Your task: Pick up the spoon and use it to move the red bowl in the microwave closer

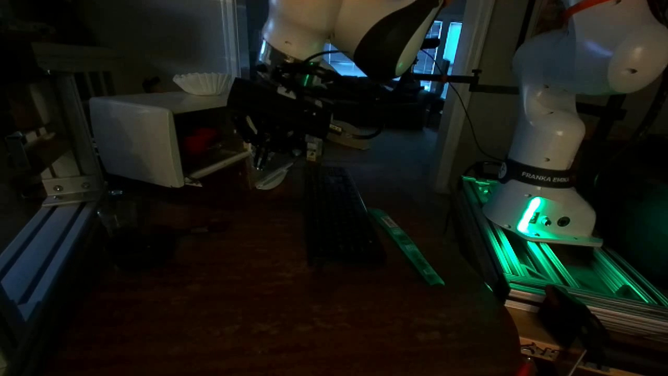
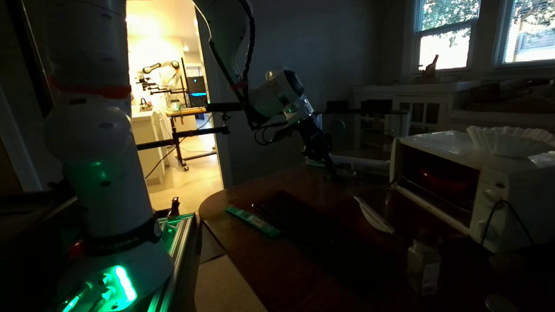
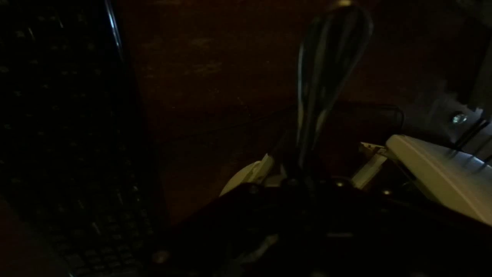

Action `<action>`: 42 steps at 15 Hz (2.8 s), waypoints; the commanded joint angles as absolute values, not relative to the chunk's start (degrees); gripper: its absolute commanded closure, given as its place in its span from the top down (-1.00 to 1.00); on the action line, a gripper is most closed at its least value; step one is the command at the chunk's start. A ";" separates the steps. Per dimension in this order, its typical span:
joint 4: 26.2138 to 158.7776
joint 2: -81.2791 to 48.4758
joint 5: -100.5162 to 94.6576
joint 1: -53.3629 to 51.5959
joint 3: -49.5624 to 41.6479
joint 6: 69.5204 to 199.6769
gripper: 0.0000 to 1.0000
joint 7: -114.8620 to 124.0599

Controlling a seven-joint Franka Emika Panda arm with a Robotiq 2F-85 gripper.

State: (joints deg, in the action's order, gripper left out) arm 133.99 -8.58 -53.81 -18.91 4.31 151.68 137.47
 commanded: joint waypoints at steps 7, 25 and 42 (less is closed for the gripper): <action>135.80 -4.11 -79.86 -9.56 -8.50 185.00 -0.96 151.05; 135.99 -10.28 -53.97 -2.76 -5.43 198.62 -0.96 122.74; 122.65 -27.30 -52.29 -2.27 -7.62 210.29 -0.96 120.83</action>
